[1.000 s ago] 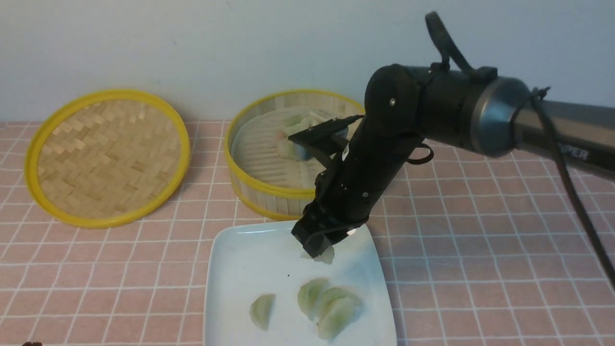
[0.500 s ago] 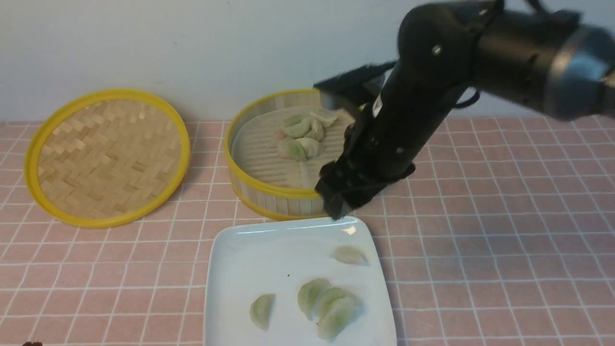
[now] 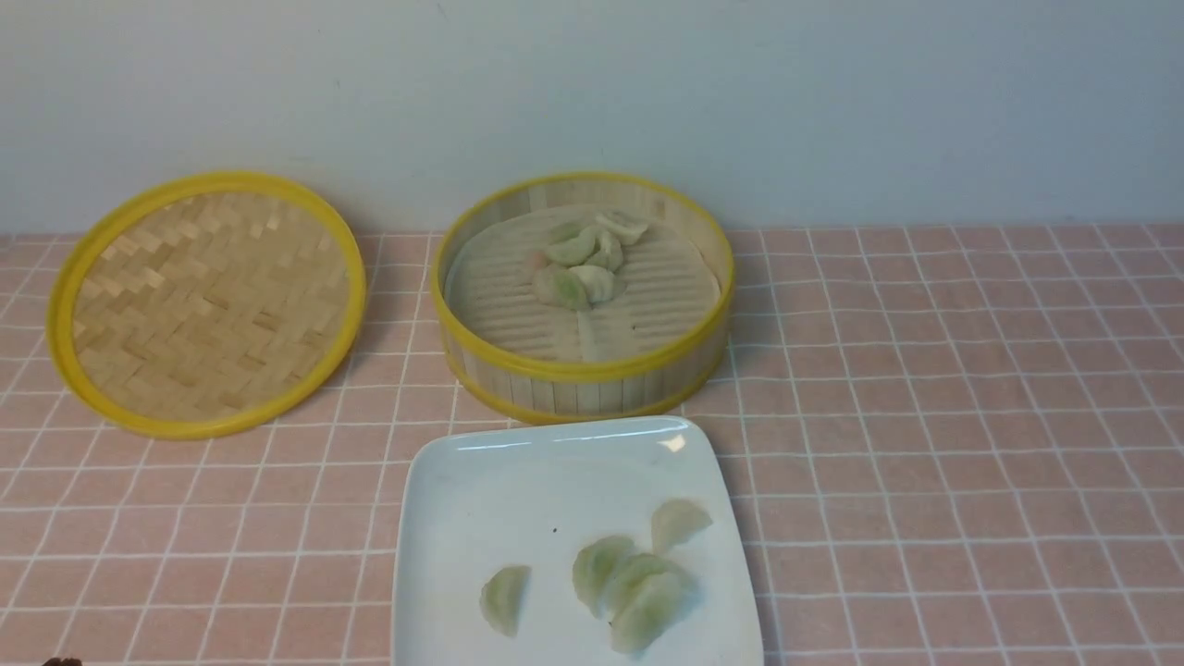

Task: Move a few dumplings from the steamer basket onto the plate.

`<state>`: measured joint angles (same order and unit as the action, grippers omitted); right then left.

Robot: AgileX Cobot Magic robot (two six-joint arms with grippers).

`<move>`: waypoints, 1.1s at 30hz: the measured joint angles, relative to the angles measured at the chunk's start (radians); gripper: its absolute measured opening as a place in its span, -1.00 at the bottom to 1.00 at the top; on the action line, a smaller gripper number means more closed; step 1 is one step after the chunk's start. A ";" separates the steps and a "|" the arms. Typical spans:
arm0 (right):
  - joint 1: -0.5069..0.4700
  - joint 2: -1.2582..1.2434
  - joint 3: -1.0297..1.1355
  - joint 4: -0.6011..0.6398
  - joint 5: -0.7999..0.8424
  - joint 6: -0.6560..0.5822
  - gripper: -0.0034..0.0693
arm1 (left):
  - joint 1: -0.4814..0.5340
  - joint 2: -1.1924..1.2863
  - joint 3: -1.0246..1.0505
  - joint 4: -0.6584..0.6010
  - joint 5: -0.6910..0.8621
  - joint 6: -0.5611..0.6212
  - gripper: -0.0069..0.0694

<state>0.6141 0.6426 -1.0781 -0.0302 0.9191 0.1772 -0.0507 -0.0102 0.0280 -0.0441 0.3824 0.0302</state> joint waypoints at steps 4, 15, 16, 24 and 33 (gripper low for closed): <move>0.000 -0.358 0.301 -0.086 -0.231 0.116 -0.94 | 0.000 0.000 0.000 -0.001 0.000 0.000 -0.83; 0.000 -0.659 0.639 -0.310 -0.370 0.301 -0.94 | 0.000 -0.002 0.000 -0.002 0.000 0.000 -0.83; 0.000 -0.659 0.648 -0.311 -0.375 0.301 -0.94 | 0.000 -0.002 0.000 -0.002 0.000 0.000 -0.83; 0.000 -0.659 0.658 -0.305 -0.407 0.307 -0.94 | 0.000 -0.002 0.000 -0.002 0.000 0.000 -0.83; 0.000 -0.659 0.675 -0.126 -0.537 0.174 -0.94 | 0.000 -0.002 0.000 -0.002 0.000 0.000 -0.83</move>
<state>0.6141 -0.0160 -0.4036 -0.1563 0.3823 0.3514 -0.0507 -0.0126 0.0280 -0.0460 0.3824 0.0302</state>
